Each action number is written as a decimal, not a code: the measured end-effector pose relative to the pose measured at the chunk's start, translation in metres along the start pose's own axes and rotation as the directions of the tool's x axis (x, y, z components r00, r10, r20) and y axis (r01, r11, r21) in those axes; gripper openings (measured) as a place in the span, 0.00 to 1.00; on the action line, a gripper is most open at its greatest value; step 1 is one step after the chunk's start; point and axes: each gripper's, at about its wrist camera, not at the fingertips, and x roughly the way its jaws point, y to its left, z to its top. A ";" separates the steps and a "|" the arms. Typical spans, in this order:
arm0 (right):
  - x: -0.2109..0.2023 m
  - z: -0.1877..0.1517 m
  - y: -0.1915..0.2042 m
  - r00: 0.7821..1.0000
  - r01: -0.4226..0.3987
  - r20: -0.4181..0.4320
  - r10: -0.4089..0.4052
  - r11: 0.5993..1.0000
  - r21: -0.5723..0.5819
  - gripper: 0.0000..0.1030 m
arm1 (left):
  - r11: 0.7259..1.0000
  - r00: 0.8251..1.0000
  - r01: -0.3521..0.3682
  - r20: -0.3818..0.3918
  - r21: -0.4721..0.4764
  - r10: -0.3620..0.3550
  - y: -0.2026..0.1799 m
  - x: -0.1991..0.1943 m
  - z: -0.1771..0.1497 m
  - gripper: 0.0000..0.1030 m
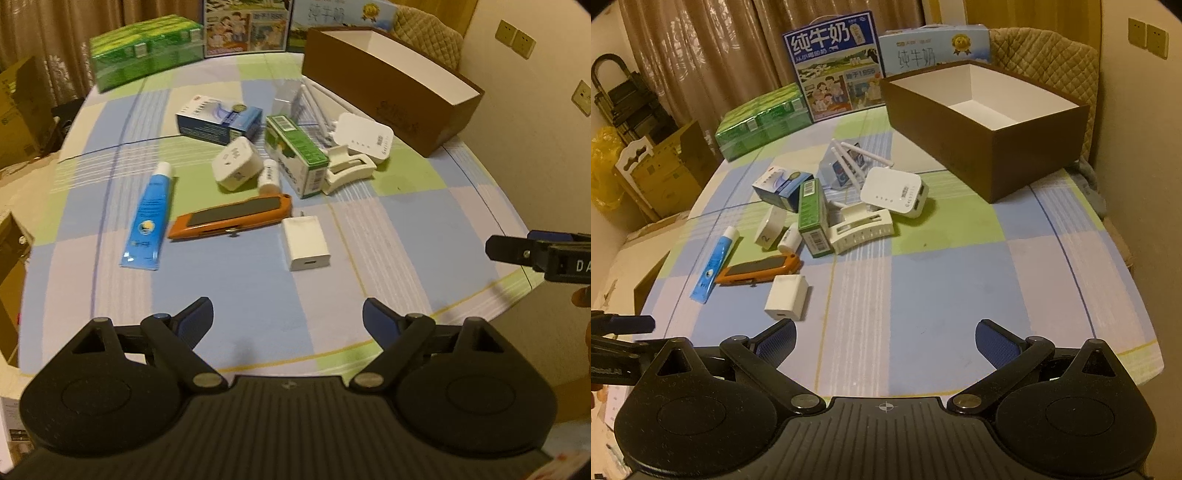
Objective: Organize rigid objects
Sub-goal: 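Grasp the white USB charger with the left gripper, then grasp the white WiFi repeater with the right gripper while the left holds the charger, then carry both items into the brown box and open both grippers, then withdraw both grippers from the brown box toward the table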
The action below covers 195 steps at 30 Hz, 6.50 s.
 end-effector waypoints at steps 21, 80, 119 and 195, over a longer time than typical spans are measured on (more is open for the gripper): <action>0.090 0.074 -0.083 0.999 -0.046 -0.029 0.040 0.964 -0.263 0.98 | 0.991 0.990 -0.129 -0.067 -0.033 0.127 -0.040 0.125 0.048 0.71; 0.206 0.104 -0.058 0.977 -0.138 0.009 0.215 0.660 -0.738 0.73 | 0.917 0.942 -0.334 -0.080 -0.216 0.325 -0.028 0.118 0.067 0.35; 0.105 0.199 -0.070 0.977 -0.151 0.079 0.197 0.907 -0.392 0.52 | 0.996 0.984 -0.060 0.174 0.067 0.048 -0.077 0.097 0.220 0.35; 0.052 0.185 -0.053 0.966 -0.210 0.108 0.234 0.958 -0.194 0.64 | 0.994 0.981 -0.110 0.160 -0.019 0.111 0.012 0.033 0.158 0.52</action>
